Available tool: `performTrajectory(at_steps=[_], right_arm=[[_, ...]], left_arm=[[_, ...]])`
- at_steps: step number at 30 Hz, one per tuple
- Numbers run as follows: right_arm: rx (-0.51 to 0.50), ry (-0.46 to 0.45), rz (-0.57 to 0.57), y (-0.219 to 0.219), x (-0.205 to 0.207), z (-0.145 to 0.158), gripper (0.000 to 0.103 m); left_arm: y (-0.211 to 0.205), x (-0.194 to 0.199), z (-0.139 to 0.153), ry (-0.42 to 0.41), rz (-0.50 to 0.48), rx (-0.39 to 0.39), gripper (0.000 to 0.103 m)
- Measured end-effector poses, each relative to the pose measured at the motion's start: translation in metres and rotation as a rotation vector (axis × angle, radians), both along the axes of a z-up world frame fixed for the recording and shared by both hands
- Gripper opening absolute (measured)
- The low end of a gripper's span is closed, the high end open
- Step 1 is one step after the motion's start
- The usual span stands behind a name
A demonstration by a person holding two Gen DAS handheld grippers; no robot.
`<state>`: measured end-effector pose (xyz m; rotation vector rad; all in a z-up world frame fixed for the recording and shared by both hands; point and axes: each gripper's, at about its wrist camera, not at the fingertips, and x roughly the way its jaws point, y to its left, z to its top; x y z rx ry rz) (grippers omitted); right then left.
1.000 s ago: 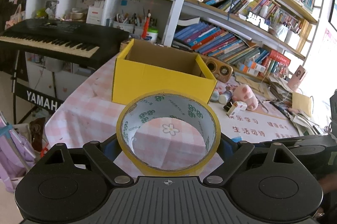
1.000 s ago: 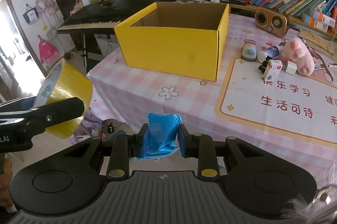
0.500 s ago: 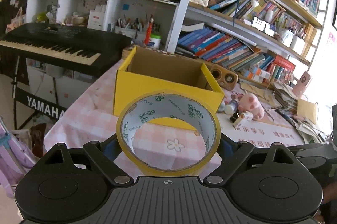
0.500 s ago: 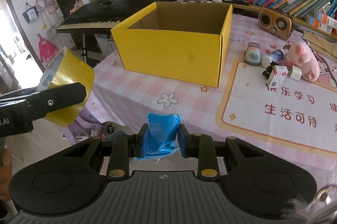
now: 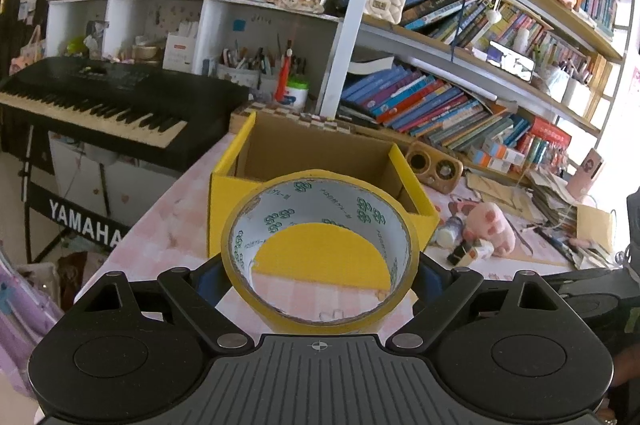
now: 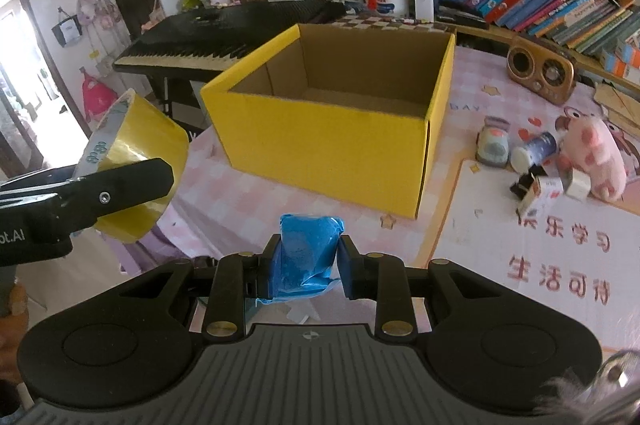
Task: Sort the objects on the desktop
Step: 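Carry the tape roll and blue bag over the yellow box with both tools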
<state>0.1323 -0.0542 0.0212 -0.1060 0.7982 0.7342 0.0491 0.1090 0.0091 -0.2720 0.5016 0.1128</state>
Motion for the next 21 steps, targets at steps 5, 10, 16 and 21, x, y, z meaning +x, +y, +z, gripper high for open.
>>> performTrajectory(at_steps=[5, 10, 16, 21], right_arm=[[0.012, -0.009, 0.016, 0.005, 0.025, 0.008, 0.026], [0.031, -0.042, 0.048, 0.013, 0.051, 0.022, 0.026], [0.038, -0.108, 0.090, 0.025, 0.090, 0.036, 0.026], [0.016, -0.164, 0.129, 0.038, 0.130, 0.041, 0.026]], left_arm=[[0.002, 0.020, 0.007, -0.021, 0.009, 0.013, 0.092], [0.003, 0.042, 0.017, -0.052, 0.022, 0.031, 0.092], [0.004, 0.075, 0.025, -0.068, 0.032, 0.077, 0.092], [0.016, 0.111, 0.024, -0.040, 0.038, 0.056, 0.092]])
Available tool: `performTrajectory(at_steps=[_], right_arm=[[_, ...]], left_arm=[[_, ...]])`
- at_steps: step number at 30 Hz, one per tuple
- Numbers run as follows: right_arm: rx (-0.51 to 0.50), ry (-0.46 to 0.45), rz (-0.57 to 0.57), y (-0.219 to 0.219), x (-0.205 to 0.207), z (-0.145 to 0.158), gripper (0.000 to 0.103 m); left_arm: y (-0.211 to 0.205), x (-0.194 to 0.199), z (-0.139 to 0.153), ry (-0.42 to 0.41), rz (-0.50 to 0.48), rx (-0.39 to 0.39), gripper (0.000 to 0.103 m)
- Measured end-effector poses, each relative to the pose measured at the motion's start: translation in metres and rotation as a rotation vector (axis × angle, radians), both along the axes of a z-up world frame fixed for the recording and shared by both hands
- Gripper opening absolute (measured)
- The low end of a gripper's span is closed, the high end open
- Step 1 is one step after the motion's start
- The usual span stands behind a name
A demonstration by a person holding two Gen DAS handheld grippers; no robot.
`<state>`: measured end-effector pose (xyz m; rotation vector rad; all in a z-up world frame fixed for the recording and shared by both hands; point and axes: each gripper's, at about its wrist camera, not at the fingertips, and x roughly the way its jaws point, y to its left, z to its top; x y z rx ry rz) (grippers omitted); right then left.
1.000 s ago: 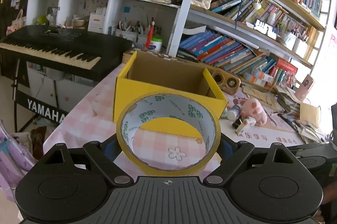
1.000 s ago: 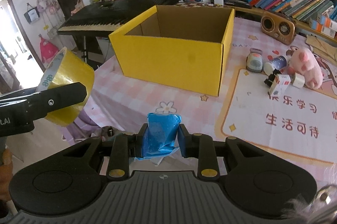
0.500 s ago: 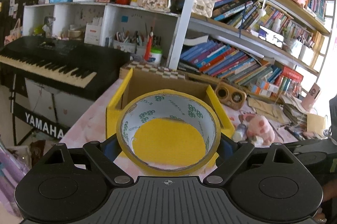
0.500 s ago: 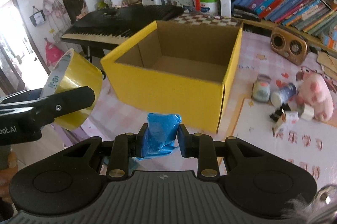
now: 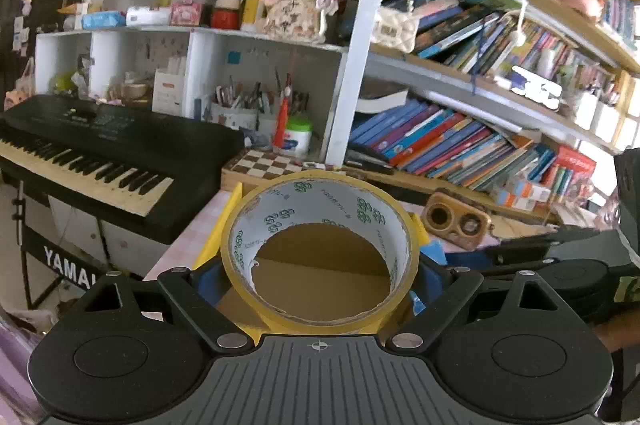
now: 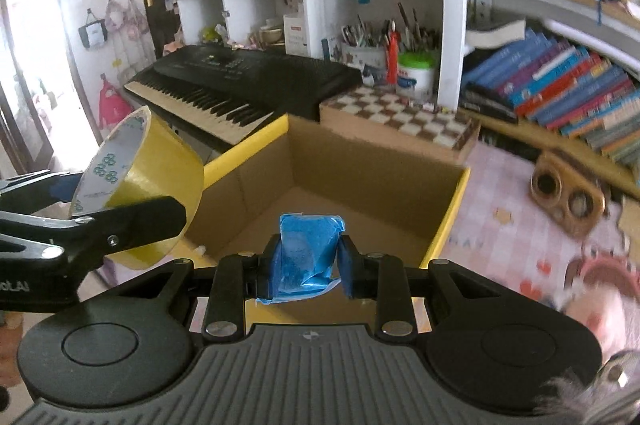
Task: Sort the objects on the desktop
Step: 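Carry the tape roll and blue bag over the yellow box with both tools, then lower both items into the yellow box and open both tools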
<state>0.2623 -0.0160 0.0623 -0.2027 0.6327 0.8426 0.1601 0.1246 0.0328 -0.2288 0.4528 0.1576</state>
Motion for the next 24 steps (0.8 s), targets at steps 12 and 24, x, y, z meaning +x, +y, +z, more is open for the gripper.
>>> performTrajectory(at_steps=[12, 24], right_arm=[[-0.267, -0.089, 0.212, 0.051, 0.086, -0.048, 0.026], [-0.551, -0.051, 0.445, 0.076, 0.117, -0.094, 0.026]], left_arm=[[0.009, 0.100, -0.032, 0.202, -0.045, 0.075, 0.092], [0.008, 0.152, -0.065, 0.432, -0.140, 0.099, 0.092]])
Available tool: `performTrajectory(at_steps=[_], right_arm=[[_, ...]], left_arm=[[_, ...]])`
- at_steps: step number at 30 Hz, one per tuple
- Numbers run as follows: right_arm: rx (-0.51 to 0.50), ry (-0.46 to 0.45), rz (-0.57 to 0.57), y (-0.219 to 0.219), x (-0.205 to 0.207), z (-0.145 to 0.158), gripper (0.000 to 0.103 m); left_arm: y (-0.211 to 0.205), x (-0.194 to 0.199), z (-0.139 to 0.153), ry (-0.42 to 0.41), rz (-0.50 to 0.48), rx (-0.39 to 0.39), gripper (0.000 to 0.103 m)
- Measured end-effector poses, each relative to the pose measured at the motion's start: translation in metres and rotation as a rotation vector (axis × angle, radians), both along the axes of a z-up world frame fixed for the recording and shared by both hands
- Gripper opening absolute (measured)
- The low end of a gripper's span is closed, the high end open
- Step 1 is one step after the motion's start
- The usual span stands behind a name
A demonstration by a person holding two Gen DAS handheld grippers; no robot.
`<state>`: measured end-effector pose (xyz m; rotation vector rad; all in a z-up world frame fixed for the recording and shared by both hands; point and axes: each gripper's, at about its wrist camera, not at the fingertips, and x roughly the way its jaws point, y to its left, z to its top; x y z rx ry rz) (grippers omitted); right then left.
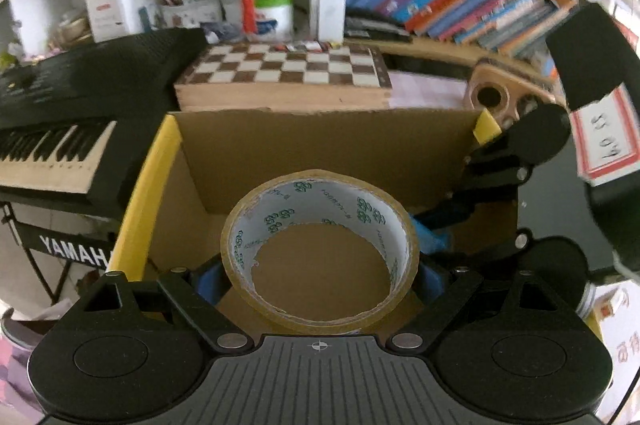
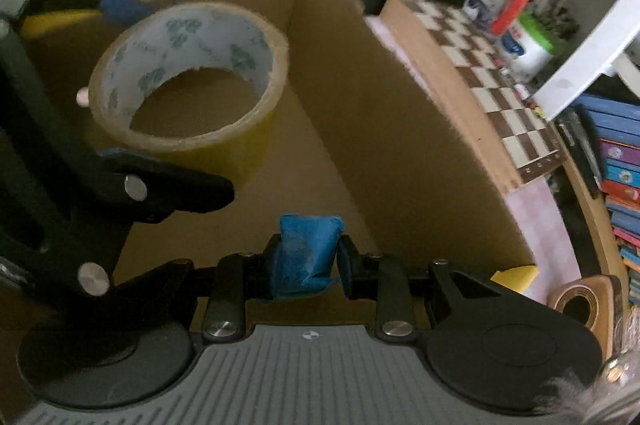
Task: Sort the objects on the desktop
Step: 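Lower both items into the yellow box and open both tools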
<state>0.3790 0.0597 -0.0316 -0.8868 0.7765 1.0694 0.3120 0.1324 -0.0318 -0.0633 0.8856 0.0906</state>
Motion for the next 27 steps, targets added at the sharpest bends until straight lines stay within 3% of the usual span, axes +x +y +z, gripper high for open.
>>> performTrajectory(at_steps=[3, 10, 14, 20, 27], right_arm=[[-0.028, 0.009, 0.049, 0.002, -0.003, -0.001, 0.026], [-0.008, 0.031, 0.076, 0.002, 0.000, 0.000, 0.029], [0.048, 0.031, 0.044, -0.004, 0.002, 0.007, 0.050], [0.098, -0.010, 0.042, -0.018, -0.007, 0.021, 0.057], [0.174, -0.043, -0.037, -0.037, -0.021, 0.042, 0.060]], left_arm=[[0.002, 0.006, -0.005, 0.051, -0.004, -0.014, 0.092], [0.007, 0.001, -0.008, 0.054, 0.065, -0.043, 0.093], [0.007, -0.005, -0.003, 0.001, 0.116, -0.050, 0.093], [0.002, -0.020, 0.016, -0.155, 0.124, -0.089, 0.103], [0.001, -0.034, 0.028, -0.242, 0.147, -0.077, 0.103]])
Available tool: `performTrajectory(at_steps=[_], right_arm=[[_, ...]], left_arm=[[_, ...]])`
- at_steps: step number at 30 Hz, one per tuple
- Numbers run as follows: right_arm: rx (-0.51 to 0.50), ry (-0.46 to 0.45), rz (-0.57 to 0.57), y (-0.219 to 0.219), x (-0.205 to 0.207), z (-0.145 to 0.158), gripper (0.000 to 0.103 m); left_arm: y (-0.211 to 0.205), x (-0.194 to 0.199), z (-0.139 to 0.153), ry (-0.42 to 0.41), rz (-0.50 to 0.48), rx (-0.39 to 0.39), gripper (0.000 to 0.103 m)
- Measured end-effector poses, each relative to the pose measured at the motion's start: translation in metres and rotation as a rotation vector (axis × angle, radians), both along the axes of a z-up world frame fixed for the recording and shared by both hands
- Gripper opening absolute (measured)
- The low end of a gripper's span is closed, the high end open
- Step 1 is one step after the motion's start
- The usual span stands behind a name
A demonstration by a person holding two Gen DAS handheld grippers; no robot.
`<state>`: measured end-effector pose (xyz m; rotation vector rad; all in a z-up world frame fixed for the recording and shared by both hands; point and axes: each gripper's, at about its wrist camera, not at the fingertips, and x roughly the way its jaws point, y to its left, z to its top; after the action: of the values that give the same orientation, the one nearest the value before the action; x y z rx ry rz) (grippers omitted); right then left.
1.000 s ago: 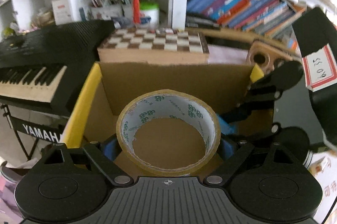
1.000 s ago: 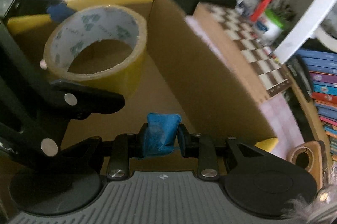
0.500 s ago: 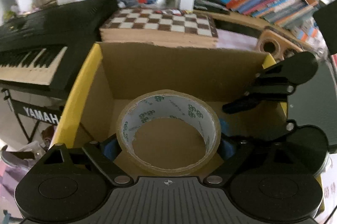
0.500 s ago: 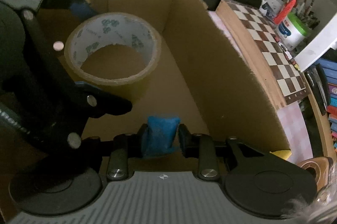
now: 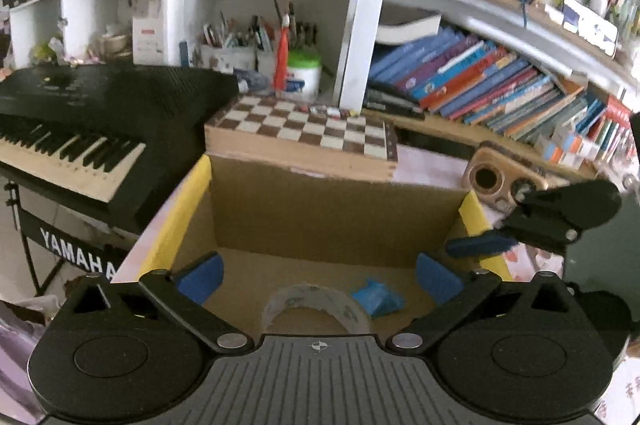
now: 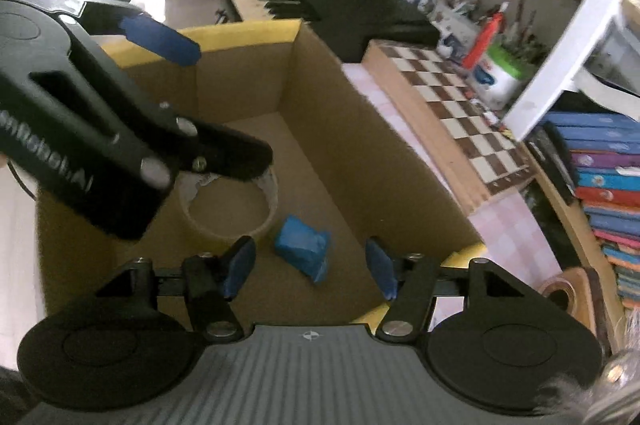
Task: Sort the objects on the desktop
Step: 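Lower both items into the yellow box and open both tools, then withdraw both tools up and away from the yellow box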
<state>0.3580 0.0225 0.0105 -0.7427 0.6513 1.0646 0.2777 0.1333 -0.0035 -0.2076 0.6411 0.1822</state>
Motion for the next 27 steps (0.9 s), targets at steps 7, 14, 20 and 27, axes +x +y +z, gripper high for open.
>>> performTrajectory(at_steps=[7, 14, 20, 27], right_arm=[[0.090, -0.017, -0.070, -0.028, -0.025, 0.018, 0.062], [0.172, -0.013, -0.188, -0.050, -0.046, 0.029, 0.062], [0.266, -0.009, -0.318, -0.075, -0.073, 0.036, 0.062], [0.366, -0.004, -0.470, -0.104, -0.112, 0.038, 0.062]], left_arm=[[-0.003, -0.034, 0.013, -0.107, 0.012, -0.030, 0.103], [-0.010, -0.070, 0.023, -0.175, -0.009, -0.079, 0.103], [-0.018, -0.102, 0.022, -0.187, -0.017, -0.122, 0.103], [-0.029, -0.148, 0.014, -0.181, 0.006, -0.124, 0.103]])
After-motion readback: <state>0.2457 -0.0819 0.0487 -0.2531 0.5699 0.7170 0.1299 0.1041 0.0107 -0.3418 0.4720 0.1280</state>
